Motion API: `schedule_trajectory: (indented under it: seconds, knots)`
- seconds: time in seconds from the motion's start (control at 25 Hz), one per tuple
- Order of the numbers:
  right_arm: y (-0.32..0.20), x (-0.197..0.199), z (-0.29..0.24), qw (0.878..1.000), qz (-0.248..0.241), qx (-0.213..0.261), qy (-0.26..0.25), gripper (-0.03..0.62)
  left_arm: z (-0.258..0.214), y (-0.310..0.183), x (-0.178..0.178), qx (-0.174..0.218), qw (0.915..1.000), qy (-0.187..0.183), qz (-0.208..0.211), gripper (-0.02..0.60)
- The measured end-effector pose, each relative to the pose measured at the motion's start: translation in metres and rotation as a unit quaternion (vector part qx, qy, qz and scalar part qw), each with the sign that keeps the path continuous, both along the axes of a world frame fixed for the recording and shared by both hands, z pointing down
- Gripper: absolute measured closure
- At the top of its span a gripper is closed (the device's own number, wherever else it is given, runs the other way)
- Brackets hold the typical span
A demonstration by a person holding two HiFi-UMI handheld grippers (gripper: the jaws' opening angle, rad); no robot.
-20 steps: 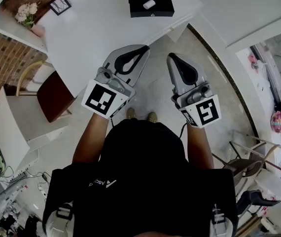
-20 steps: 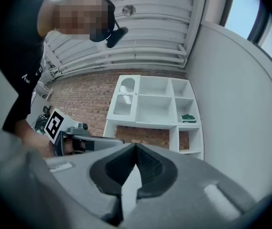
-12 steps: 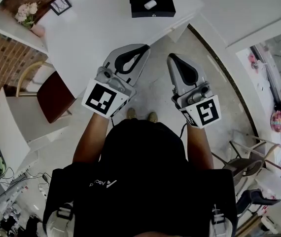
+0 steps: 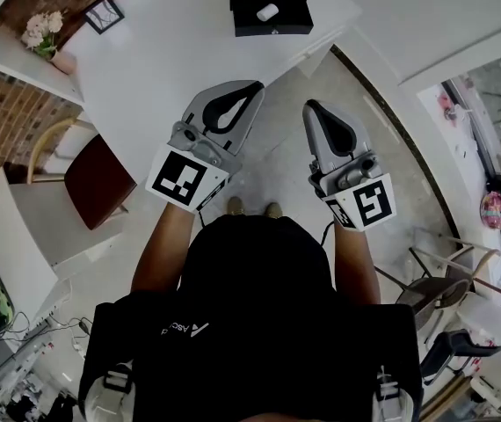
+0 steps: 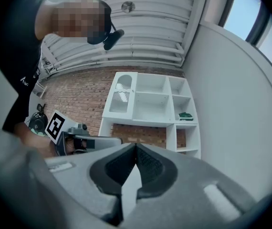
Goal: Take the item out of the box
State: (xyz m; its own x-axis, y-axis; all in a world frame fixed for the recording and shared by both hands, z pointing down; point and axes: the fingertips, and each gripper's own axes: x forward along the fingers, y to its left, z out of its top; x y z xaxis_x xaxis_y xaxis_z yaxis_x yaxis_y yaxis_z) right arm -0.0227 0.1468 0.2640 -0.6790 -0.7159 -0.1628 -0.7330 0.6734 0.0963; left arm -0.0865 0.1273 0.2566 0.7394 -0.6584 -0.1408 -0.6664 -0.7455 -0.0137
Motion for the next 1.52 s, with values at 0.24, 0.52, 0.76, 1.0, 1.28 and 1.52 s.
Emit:
schedule_trajectory:
  seconds: [0.24,0.52,0.76,1.0,1.28,1.52]
  knots:
    - [-0.007,-0.014,0.009,1.000,0.026,-0.008,0.014,0.594,0.003,-0.019,-0.025,0.001,0.9999,0.005,0.012,0.581]
    - [-0.026,-0.016,0.015,0.998,0.048,-0.017,0.024,0.594,0.008,-0.049,-0.035,-0.005,0.9998,0.004,0.017,0.581]
    - [-0.061,-0.013,0.017,0.999,0.043,-0.012,0.027,0.594,0.015,-0.085,-0.032,-0.008,0.9999,0.000,0.013,0.581]
    - [-0.118,0.005,0.020,0.999,0.029,-0.007,0.020,0.594,0.031,-0.137,-0.017,-0.022,0.9995,-0.020,-0.004,0.581]
    - [-0.201,0.036,0.028,1.000,-0.001,-0.012,0.028,0.594,0.058,-0.223,0.012,-0.058,0.9959,-0.060,-0.036,0.581]
    - [-0.270,0.070,0.034,0.999,-0.033,-0.027,0.018,0.594,0.095,-0.301,0.038,-0.109,0.9865,-0.096,-0.076,0.581]
